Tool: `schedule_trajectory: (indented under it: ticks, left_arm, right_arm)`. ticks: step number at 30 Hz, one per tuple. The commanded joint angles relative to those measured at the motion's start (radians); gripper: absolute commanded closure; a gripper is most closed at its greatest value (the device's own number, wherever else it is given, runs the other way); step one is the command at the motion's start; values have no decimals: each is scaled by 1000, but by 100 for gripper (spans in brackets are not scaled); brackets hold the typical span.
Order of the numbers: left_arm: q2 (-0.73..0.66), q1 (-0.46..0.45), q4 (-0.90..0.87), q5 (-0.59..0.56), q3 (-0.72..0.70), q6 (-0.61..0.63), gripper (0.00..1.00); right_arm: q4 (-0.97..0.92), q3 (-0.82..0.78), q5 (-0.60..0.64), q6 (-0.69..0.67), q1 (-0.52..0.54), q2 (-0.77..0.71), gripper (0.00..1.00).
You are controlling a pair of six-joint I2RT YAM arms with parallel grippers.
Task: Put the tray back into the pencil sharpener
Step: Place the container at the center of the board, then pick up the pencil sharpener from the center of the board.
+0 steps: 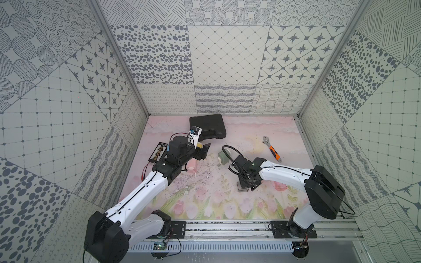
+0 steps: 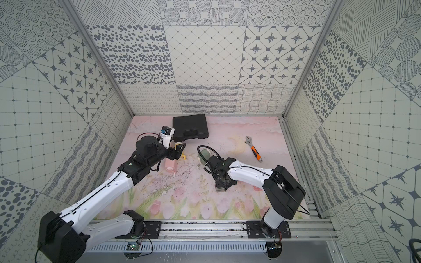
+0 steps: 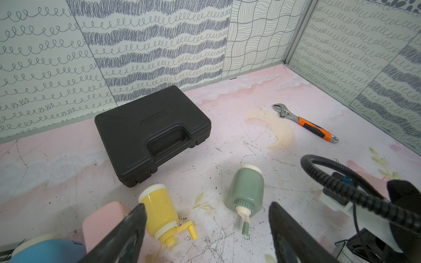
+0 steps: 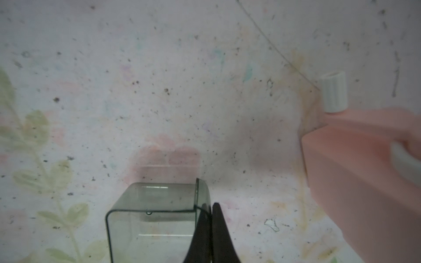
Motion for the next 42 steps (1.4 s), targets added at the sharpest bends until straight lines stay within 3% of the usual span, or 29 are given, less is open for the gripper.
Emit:
schedule_trajectory:
  ticks: [1,15,20,27,34,38,42]
  left_arm:
    - [6,4,23,15,6,11,16]
    - [45,5,5,14,20,25,16]
    - [52,4,-5,32,17,34,16]
    - [110,0,-57,108,57,37,16]
    - [260,-59,-228,171,171,74,16]
    - [408,-113,-396,135,287,98,15]
    - [555,-185,-496,16,391,112,13]
  right_arm:
    - [33,11,-27,-24,-12,11,96]
    - [77,10,-48,-14,-22,27,80]
    - [95,-15,-37,4,-22,-104,68]
    - [219,-186,-18,91,-21,-376,65]
    - [275,-300,39,170,-25,-529,64]
    - [273,-331,64,189,-35,-573,64]
    - [277,-357,61,194,-42,-609,64]
